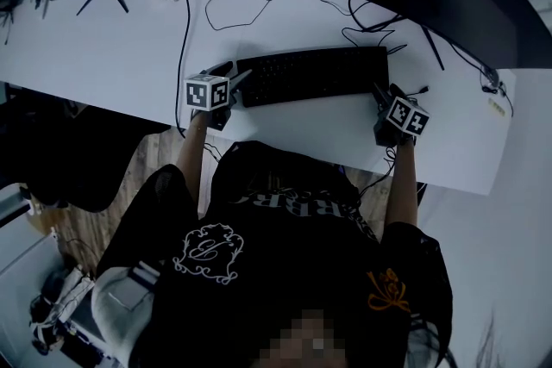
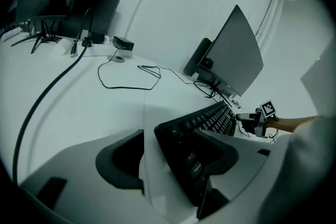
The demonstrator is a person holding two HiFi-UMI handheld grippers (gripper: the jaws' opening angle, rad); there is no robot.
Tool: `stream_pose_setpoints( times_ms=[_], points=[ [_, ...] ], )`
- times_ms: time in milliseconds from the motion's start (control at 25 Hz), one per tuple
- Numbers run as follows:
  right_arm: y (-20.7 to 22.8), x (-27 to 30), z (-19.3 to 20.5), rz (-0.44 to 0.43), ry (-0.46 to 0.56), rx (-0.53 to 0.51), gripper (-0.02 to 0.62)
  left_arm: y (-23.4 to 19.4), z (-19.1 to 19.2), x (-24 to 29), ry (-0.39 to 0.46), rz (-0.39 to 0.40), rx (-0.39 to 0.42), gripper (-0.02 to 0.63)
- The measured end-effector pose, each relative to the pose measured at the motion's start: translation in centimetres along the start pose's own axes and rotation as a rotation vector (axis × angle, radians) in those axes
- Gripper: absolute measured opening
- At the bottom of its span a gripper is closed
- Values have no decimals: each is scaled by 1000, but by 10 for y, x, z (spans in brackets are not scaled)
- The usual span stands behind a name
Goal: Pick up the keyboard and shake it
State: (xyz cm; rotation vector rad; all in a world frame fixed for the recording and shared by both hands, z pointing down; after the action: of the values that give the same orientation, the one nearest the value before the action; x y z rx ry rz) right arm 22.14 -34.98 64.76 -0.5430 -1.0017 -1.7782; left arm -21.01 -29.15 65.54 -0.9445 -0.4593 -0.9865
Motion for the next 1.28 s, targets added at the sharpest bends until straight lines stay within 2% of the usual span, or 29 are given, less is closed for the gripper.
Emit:
stream_pose_setpoints(
  times_ms=[240,440,480,520,600,800,1120,1280],
  points=[
    [1,10,0,1,-17,26,334,-2,-2,10,-14,76,-47,299],
    [7,9,0,-7,-12,59,304,2,-2,11,11,98,-80,299],
    [8,9,0,-13,-11,68,299,4,-3,13,17,110,-102,265],
    [8,9,-1,-16,-10,74,295,6,-4,15,28,117,-135,273],
    [7,9,0,-12,-10,80,294,6,-8,17,56,104,-190,273],
    [1,8,4,-11,-7,101,287,-3,-18,13,124,60,-215,253],
    [-9,-4,2,-64,88,203,245,0,-56,-11,220,70,-146,245],
    [-17,-16,-10,-95,148,210,244,11,-85,-27,289,73,-53,245]
  ],
)
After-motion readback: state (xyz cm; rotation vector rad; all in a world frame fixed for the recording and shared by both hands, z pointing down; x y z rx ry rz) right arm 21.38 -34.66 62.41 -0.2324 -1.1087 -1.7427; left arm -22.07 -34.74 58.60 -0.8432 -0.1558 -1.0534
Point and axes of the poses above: the fingertips, and each gripper's own axes: x forward along the fingers, y to its right, z out of its underside, the point moved 3 cm from there along -x, backward along the fingers, and after that the axes turned 4 degrees about -y, right-handed, at the moved point
